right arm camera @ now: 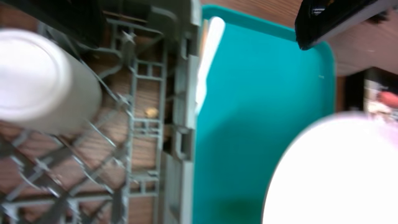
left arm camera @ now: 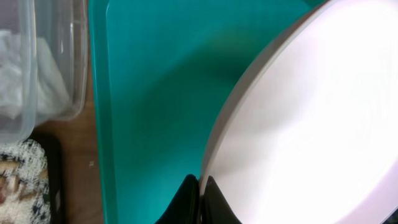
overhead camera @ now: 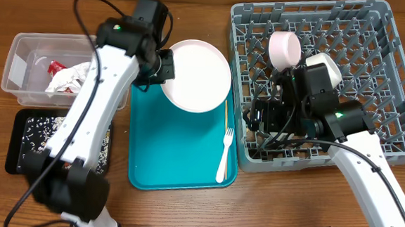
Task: Sort waste into correct bins and load items into the dishwasher
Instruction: 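Lift the white plate with the left gripper toward the right gripper, then grasp the plate with the right gripper and release the left gripper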
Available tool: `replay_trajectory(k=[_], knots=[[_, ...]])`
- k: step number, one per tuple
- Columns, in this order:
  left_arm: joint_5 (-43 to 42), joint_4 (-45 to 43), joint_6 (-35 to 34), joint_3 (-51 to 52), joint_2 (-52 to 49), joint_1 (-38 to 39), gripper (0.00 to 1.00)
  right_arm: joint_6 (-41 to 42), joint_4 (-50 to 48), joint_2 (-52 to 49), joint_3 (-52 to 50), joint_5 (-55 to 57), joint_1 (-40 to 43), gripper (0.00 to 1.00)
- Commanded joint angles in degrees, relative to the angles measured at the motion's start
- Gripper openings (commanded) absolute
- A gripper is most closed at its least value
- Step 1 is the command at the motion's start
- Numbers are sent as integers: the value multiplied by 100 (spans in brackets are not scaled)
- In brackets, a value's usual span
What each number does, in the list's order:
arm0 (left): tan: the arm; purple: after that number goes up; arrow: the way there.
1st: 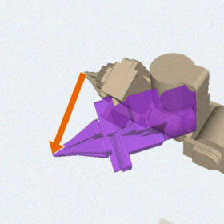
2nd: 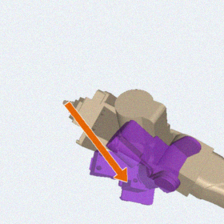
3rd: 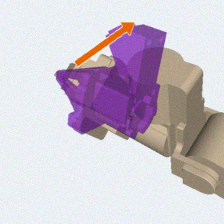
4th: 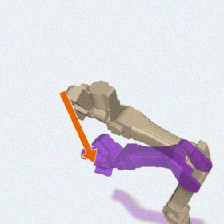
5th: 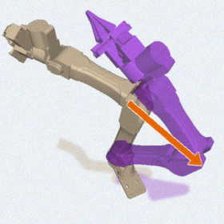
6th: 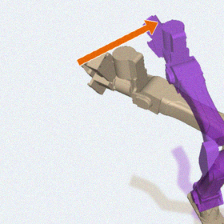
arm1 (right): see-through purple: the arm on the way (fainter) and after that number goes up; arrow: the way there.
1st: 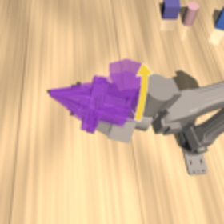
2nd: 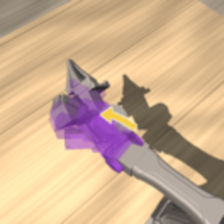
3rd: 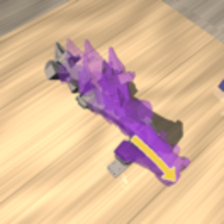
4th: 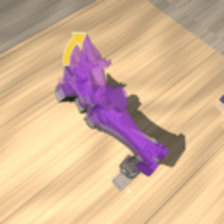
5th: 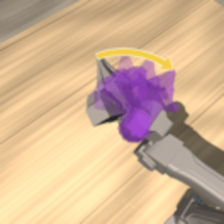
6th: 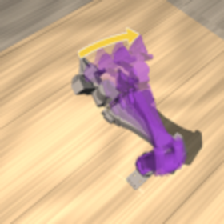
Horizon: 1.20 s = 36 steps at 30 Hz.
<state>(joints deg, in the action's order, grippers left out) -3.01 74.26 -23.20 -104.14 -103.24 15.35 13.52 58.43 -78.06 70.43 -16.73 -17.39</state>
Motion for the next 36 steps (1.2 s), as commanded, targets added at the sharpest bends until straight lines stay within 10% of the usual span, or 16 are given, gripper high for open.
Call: replay_trajectory(k=[1,16,22,30,34,36], knots=[[-625,273,367,-94,243,48,4,308,-170,55,199,-669,186,100],[-1189,739,911,-92,280,461,4,326,-507,-52,197,-1447,396,99],[-1193,719,935,-92,280,640,4,326,-509,-232,195,-1449,396,63],[-1340,673,933,-92,280,721,4,323,-535,-352,197,-1445,396,57],[-1340,662,935,-90,280,728,4,323,-527,-352,197,-1447,396,8],[-1346,678,933,-90,280,734,4,321,-522,-352,197,-1447,396,4]])
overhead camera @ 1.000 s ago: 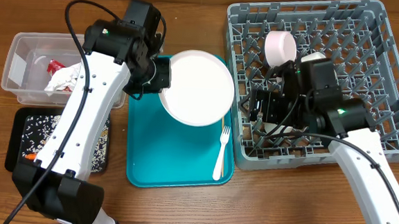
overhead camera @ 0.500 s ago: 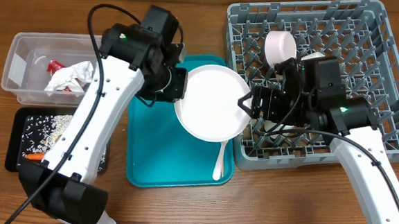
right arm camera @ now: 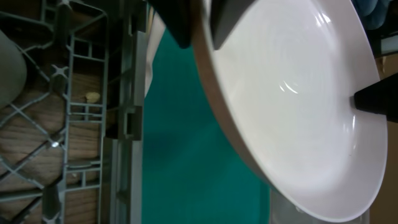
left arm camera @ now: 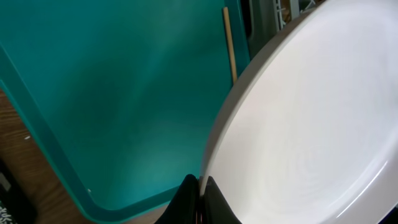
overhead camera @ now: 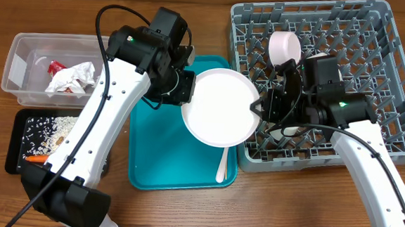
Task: Sort waste into correct bins and load items into the dishwasher
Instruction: 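Grasp the plate with the right gripper and release the left gripper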
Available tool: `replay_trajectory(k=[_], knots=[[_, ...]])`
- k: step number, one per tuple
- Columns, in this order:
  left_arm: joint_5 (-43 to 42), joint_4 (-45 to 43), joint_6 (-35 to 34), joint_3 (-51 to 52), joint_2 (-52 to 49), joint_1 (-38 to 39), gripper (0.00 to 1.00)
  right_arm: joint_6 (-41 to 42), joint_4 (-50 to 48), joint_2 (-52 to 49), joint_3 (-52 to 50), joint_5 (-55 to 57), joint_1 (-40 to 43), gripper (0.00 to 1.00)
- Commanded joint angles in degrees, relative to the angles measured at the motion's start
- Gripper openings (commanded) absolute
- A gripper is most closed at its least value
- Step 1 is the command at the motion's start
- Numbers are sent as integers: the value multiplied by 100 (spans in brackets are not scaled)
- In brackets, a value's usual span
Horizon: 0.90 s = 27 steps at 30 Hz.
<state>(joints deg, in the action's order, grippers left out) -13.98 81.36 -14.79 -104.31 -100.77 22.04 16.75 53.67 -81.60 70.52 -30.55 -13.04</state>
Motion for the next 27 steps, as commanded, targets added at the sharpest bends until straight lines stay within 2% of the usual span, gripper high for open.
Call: replay_trajectory(k=[1,8,9,10,12,14,17,21,24,25,26,27], knots=[[-262,-31,90,-72,33,66,4,-9,-48,4,188,-66,-39,4],[-260,-35,92,-72,33,136,5,-50,-107,4,188,-63,-39,4],[-256,-35,96,-72,33,151,8,-66,-146,4,188,-63,-37,4],[-254,-37,129,-72,33,157,14,-66,-184,4,188,-57,-37,4],[-219,-33,243,-72,33,157,48,-66,-260,7,188,-17,-24,4],[-114,-15,260,-72,33,144,65,-66,-352,13,188,9,48,4],[63,61,258,-72,33,66,68,-70,-542,52,195,2,291,4],[234,212,258,-72,33,-63,68,-623,-647,249,369,-11,807,4],[525,315,256,-72,33,-107,69,-636,-592,479,605,109,1316,4],[625,341,256,-72,33,-111,72,-634,-555,581,688,275,1526,4],[699,354,256,-72,33,-111,98,-634,-527,669,745,551,1698,4],[715,358,256,-72,33,-111,100,-634,-485,765,785,933,1849,4]])
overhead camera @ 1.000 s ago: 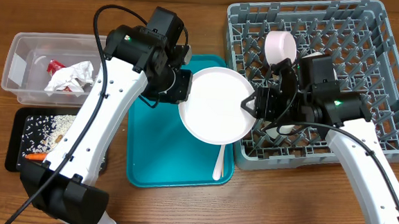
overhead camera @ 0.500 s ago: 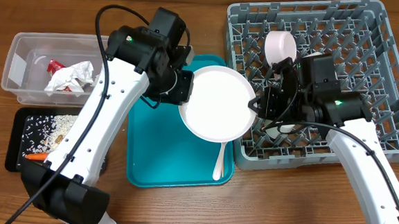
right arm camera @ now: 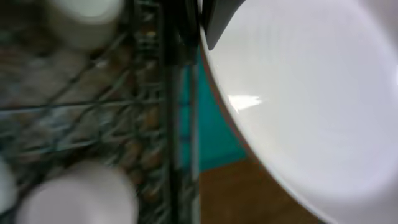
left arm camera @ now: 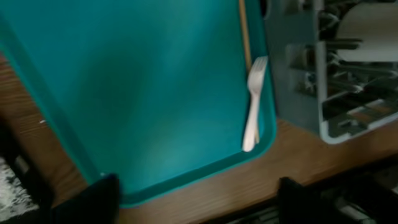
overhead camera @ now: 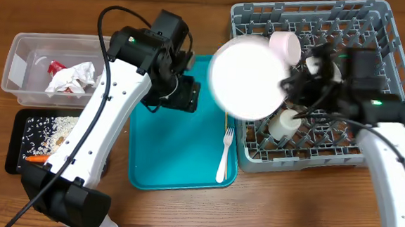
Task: Sort waste into correct bins and load items into the dishwasher
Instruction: 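Grasp the plate with the right gripper and release the left gripper, then lower the white plate upright into the rack with the right gripper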
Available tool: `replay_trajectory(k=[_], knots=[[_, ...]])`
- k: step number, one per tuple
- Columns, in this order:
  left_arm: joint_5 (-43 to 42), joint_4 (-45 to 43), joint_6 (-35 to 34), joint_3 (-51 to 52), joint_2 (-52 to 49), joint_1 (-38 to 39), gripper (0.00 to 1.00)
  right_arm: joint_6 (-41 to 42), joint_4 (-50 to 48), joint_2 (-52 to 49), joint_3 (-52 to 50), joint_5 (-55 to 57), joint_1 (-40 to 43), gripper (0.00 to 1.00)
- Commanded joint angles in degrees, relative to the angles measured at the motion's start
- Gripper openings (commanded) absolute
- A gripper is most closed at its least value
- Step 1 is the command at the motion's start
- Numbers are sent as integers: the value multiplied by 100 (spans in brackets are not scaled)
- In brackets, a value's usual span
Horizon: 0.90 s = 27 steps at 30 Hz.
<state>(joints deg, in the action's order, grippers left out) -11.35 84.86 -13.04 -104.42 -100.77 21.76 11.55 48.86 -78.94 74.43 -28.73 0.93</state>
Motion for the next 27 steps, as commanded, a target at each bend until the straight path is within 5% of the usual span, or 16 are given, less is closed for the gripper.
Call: replay_trajectory(k=[1,8,27], knots=[[446,4,81,-61,33,-83,100,-114,42,603,411,1344,597,4],[428,-157,52,-61,31,-79,100,-160,254,885,407,4885,807,4],[428,-348,-177,57,15,-74,100,-157,494,293,267,7125,-258,4]])
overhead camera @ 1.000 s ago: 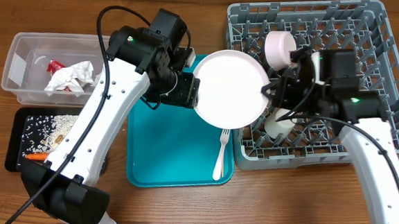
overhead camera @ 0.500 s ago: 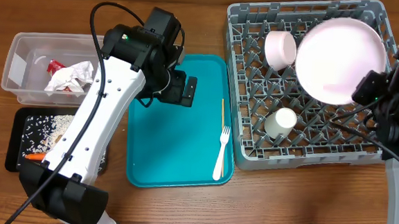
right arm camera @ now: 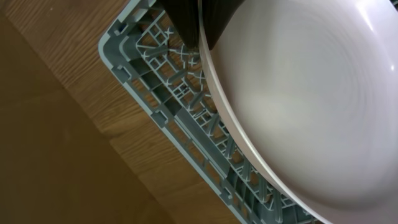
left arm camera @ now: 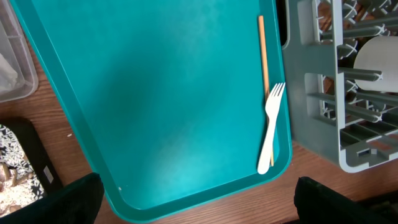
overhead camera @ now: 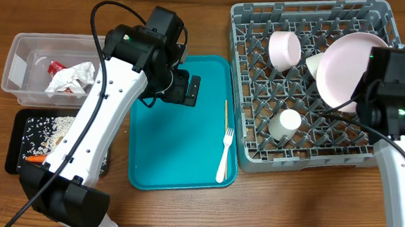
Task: Sort waste into correct bins and load items into the dishwasher
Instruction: 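Lower the white plate upright into the rack with the right gripper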
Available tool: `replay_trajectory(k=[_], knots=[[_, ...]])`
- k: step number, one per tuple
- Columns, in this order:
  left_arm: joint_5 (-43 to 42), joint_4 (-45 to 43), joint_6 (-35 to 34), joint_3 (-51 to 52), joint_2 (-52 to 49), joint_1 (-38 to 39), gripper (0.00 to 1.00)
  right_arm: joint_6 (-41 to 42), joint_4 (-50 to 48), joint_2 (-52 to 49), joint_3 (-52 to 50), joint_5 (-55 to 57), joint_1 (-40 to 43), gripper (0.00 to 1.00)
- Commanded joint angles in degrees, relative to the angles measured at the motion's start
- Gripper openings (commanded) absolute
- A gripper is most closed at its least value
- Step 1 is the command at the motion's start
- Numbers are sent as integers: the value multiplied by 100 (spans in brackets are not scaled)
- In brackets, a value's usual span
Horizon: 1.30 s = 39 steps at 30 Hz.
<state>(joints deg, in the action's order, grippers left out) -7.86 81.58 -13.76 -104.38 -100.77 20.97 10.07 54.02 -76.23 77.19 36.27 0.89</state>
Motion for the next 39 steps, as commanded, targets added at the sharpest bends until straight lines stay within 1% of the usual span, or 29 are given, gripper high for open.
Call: replay_trajectory(k=[1,5,10,12,24,30,36,39], knots=[[79,-20,-105,52,15,4,100,-7,20,11,-9,688,-354,4],[76,-15,-105,52,15,7,100,76,219,-81,-11,1224,-737,4],[76,26,-105,52,15,4,100,634,527,-282,-11,2188,-1054,4],[79,26,-105,52,15,4,100,678,570,-387,-11,2529,-1145,4],[79,11,-103,52,15,4,100,673,684,-1054,-11,2452,-1729,4],[83,57,-85,52,15,4,100,953,938,-1331,-11,2354,-1733,4],[81,50,-55,52,15,4,100,951,914,-1353,-11,2356,-1733,4],[81,44,-57,52,15,4,100,949,911,-1353,-11,2157,-1733,4]])
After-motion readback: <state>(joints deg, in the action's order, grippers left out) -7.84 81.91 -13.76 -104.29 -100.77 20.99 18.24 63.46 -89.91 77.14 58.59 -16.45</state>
